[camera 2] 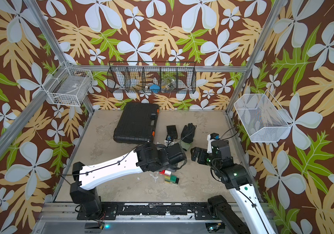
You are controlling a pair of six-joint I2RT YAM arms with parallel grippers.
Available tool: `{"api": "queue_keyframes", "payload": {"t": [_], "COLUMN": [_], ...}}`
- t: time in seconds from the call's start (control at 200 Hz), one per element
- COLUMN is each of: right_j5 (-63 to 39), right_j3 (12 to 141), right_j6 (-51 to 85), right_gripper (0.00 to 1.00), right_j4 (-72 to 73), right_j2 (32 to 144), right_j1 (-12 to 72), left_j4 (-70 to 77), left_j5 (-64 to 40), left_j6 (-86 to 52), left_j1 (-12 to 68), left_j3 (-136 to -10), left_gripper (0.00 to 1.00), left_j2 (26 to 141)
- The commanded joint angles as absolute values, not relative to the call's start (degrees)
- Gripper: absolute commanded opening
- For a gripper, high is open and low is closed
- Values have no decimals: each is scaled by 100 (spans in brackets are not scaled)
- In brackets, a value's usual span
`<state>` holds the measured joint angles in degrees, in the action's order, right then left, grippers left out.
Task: Assemble a giraffe with lego
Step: Assemble the lego brick with the lego brick.
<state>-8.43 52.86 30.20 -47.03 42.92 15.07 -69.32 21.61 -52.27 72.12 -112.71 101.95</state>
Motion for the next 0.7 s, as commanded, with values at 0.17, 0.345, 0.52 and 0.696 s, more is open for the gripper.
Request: {"api": "queue_keyframes", "payload": {"t": [0.17,0.345,0.52,0.696], "right_j5": [-3228,-3734,-3848,-3586], "right_j3": [5070,5531,5437,5390], "right_j6": [2532,1957,2010,2344], "right_gripper": [100,100,99,99], "right_j4": [-5130,-5813,-5801,-5516], "right_j2": [4713,5072,5070,5188], "right_j1": [1684,1943,2179,2742], "left_j4": [-6706,-6439,-6014,-5905], "left_j5": [1802,1631,1430,1389], "left_j6": [-4809,-4571,-4553,-4442], "left_j1": [5931,5683,5634,5580], "left_j3": [-9762,-9048,-8490,-8398], "left_gripper": [71,71,71,70], "left_j2": [9053,8796,8513,8429]}}
